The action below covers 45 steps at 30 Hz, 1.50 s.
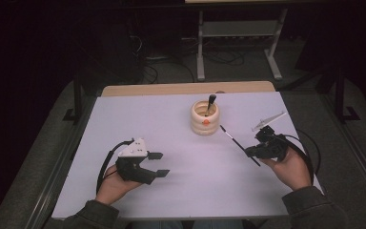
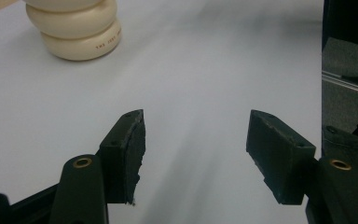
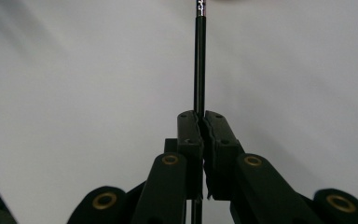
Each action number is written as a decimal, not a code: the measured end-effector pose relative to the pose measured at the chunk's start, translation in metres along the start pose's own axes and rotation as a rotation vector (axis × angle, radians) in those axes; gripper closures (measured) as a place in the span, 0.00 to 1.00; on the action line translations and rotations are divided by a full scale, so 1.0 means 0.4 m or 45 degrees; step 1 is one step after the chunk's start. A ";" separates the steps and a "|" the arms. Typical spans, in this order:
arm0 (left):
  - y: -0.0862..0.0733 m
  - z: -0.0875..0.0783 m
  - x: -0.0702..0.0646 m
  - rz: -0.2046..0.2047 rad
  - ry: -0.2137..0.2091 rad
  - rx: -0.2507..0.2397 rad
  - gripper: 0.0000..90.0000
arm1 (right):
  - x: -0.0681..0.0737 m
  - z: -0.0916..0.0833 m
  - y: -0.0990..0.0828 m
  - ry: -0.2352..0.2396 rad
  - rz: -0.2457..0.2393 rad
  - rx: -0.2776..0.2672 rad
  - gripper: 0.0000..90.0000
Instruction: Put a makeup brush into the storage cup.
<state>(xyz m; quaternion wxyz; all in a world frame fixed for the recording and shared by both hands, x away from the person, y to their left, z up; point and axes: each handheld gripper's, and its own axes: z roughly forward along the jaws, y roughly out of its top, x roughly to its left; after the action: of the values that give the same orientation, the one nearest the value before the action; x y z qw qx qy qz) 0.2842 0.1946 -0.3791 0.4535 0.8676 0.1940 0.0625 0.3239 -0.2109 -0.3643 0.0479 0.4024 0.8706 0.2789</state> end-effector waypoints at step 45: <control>0.064 0.082 0.005 -0.149 -0.225 -0.088 0.57 | 0.253 0.087 0.057 0.390 -0.354 -0.280 0.95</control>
<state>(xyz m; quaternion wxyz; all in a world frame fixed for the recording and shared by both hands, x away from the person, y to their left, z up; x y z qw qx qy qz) 0.3027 0.1574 -0.3777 0.5014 0.8407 0.2015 -0.0342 0.2820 -0.1099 -0.3674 -0.0034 0.2241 0.8792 0.4205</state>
